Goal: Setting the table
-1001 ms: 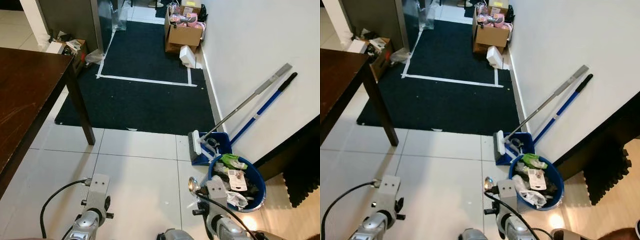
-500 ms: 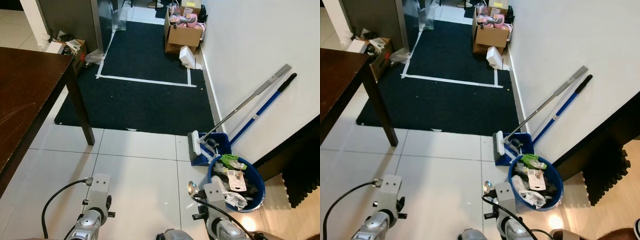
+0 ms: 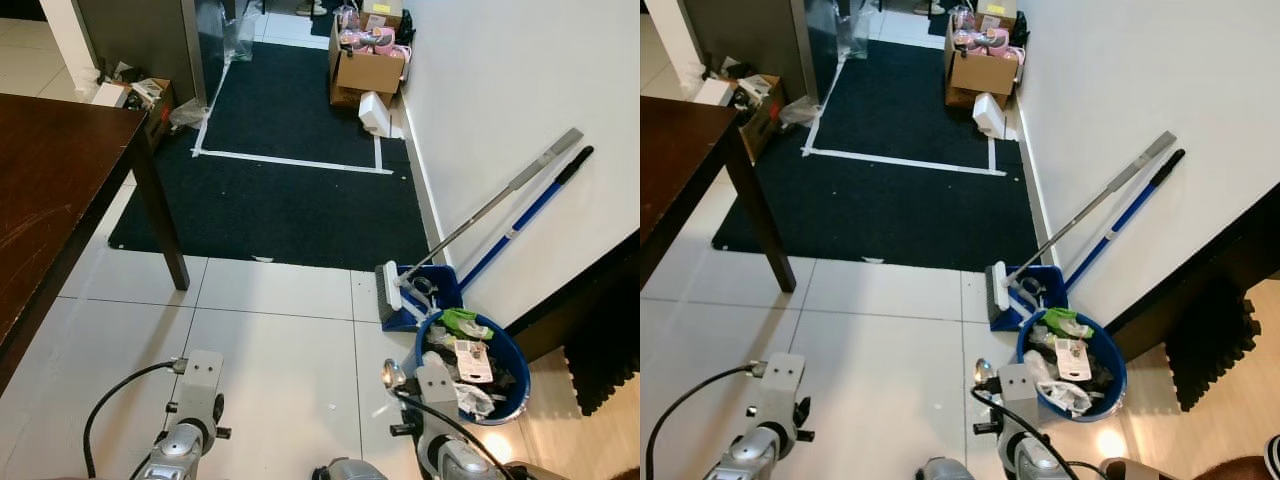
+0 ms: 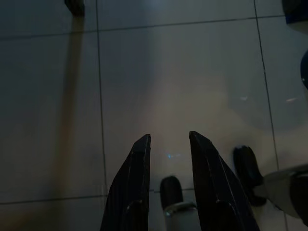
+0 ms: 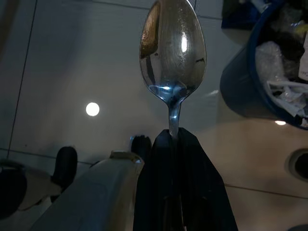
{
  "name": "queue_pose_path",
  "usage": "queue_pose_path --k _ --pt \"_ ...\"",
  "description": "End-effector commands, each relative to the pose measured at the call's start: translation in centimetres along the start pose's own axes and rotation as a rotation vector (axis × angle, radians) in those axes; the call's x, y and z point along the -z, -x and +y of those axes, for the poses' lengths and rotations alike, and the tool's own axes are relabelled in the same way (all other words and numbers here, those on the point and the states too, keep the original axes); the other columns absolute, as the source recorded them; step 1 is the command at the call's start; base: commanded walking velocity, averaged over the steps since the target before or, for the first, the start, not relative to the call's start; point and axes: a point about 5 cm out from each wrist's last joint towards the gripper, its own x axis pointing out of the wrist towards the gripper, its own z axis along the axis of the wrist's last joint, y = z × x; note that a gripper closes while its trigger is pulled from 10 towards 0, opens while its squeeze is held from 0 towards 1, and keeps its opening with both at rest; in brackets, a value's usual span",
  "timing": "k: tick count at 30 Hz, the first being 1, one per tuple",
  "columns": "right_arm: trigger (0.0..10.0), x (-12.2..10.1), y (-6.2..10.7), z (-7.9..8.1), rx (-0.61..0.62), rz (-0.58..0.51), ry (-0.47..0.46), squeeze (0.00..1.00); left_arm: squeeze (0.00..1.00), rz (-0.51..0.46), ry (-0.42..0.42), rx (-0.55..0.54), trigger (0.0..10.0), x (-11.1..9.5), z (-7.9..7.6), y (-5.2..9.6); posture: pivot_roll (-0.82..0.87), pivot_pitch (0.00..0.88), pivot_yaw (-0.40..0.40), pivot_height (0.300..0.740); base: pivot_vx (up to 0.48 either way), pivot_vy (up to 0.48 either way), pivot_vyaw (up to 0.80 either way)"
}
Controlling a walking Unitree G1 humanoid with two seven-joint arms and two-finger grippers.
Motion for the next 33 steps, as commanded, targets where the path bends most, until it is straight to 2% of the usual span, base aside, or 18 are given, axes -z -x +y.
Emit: queue_pose_path --k 1,9,12,17,21,33 --pt "10.0 0.2 0.2 -0.3 0.011 -0.008 -0.004 0.00 0.00 0.003 0.006 -0.001 10.0 0.5 -0.2 0.2 0.04 0.028 -0.061 0.740 0.000 0.000 0.00" --pt "10.0 -0.1 0.1 -0.5 -0.008 0.002 -0.002 0.00 0.00 -0.011 0.045 0.004 10.0 -0.1 0.1 0.0 0.05 0.024 -0.070 0.740 0.000 0.000 0.00" --pt "10.0 -0.4 0.0 -0.7 0.000 -0.006 -0.011 0.00 0.00 -0.014 0.055 0.026 10.0 -0.3 -0.3 -0.1 0.05 0.030 -0.065 0.740 0.000 0.000 0.00" --pt "10.0 -0.5 0.0 -0.7 0.024 -0.011 0.083 0.00 0.00 0.006 0.032 0.046 10.0 -0.1 -0.6 -0.1 0.05 0.035 -0.065 0.740 0.000 0.000 0.00" --pt "10.0 -0.2 0.1 -0.8 0.041 0.012 0.079 0.00 0.00 0.032 0.036 -0.014 10.0 0.3 -0.1 0.0 0.05 0.036 -0.061 0.740 0.000 0.000 0.00" --pt "10.0 0.7 0.4 -1.2 0.088 0.045 0.081 0.00 0.00 0.040 0.007 0.005 10.0 0.4 -0.3 0.0 0.05 0.042 -0.048 0.740 0.000 0.000 0.00"
